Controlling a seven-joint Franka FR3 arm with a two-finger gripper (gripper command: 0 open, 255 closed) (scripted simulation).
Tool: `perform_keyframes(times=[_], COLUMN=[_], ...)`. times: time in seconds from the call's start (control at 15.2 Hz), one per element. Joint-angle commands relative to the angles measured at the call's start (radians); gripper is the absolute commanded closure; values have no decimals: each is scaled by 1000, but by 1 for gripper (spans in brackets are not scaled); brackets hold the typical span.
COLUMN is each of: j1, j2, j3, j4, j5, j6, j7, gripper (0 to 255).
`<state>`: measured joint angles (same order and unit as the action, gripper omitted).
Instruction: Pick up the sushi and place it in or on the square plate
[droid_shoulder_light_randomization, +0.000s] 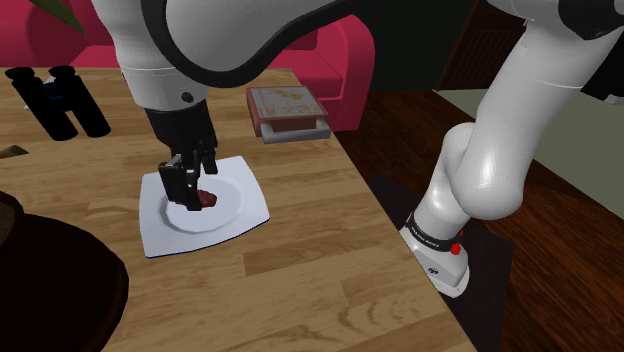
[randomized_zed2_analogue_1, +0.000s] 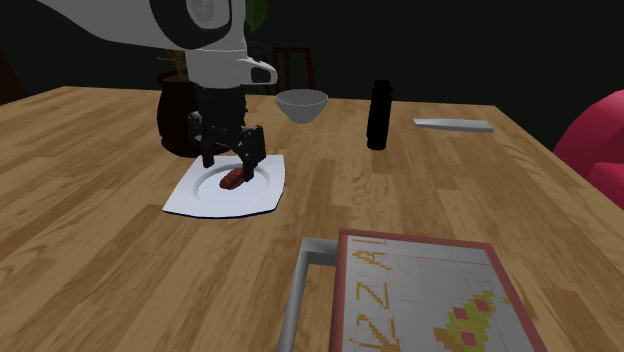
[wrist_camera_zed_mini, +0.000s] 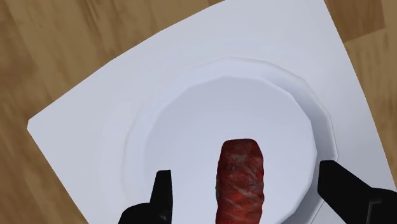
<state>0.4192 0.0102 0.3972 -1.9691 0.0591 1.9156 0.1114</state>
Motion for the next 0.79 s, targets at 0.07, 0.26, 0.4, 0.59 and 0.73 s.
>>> perform_keyframes(times=[0.07,0.26,0.4,0.59,0.73], j1=[-2,-4,-4,-4,-4], j2=[-9,-12,-12,-12,-12], j3=[-2,-4,-4,-4,-4], j4=[58,115,115,115,115], j5=[2,2,2,2,2], j6=[-66,-126,-126,-126,-126], j7=[-2,-2,-2,-2,-2], gripper=[0,0,0,0,0])
